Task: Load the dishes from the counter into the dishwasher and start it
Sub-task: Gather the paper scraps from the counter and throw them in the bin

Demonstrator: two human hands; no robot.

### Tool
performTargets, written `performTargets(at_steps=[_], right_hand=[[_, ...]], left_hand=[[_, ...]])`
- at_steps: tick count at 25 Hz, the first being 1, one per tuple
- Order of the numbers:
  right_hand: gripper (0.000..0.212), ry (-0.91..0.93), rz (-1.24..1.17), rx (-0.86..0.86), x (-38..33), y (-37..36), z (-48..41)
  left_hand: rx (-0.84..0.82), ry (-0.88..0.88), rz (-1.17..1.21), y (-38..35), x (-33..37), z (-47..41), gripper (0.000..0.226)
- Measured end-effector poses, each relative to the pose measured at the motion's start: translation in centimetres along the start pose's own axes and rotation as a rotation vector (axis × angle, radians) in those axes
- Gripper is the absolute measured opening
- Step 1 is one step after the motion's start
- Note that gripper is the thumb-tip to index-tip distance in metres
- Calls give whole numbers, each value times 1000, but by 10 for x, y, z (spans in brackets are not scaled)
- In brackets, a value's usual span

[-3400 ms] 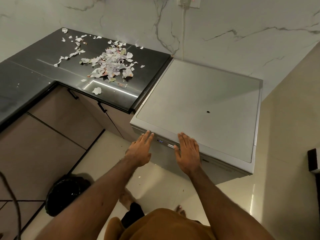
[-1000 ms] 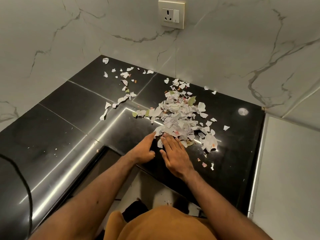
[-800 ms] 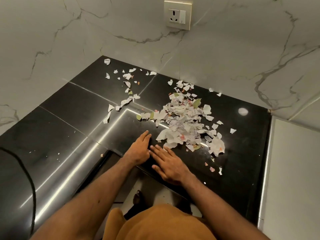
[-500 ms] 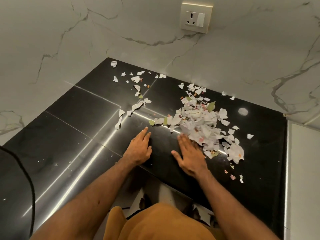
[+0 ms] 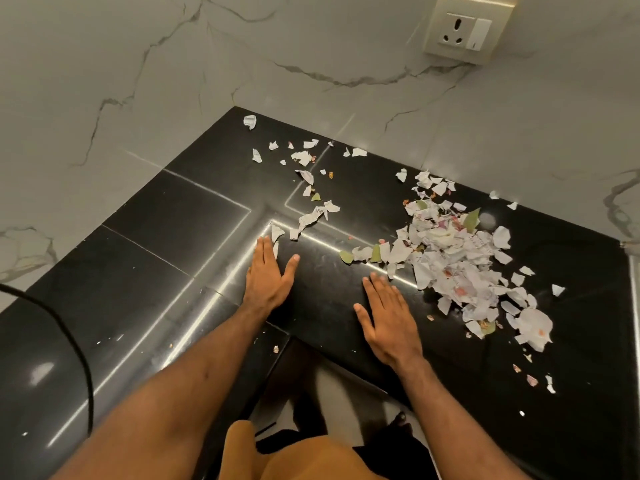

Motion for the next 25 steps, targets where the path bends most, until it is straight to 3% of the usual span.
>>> performTargets(at_steps=[7,12,13,16,21,25], right_hand=[[64,-39,13,17,-1,7,-2],[62,-44,8,21,-2,7,0],[61,-46,0,22,-1,7,-1],[61,-40,-1,14,-1,9,-3],[55,-100,-93,106,-11,19,-14],[57,143,-105,130,-112,28,-73]], left_hand=[[-36,-27,35,-27,19,-51,86],[-476,-243,220,-120,113,-4,67],[-500,-282,232,-120,122,-6,63],[-325,-369,178,-74,110,-33,56],[-112,-309,-3,6,25,-77,64],[-46,-326,-51,16,-1,-72,65]])
Point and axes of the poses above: each hand's wrist, its own z-axis away from the middle knuckle, its own y-axis out of the back of the hand, x = y × z, the point moved 10 cm from there along -z, towards the middle knuckle, and after that the axes turned 15 degrees about z, right-handed, at the moved point
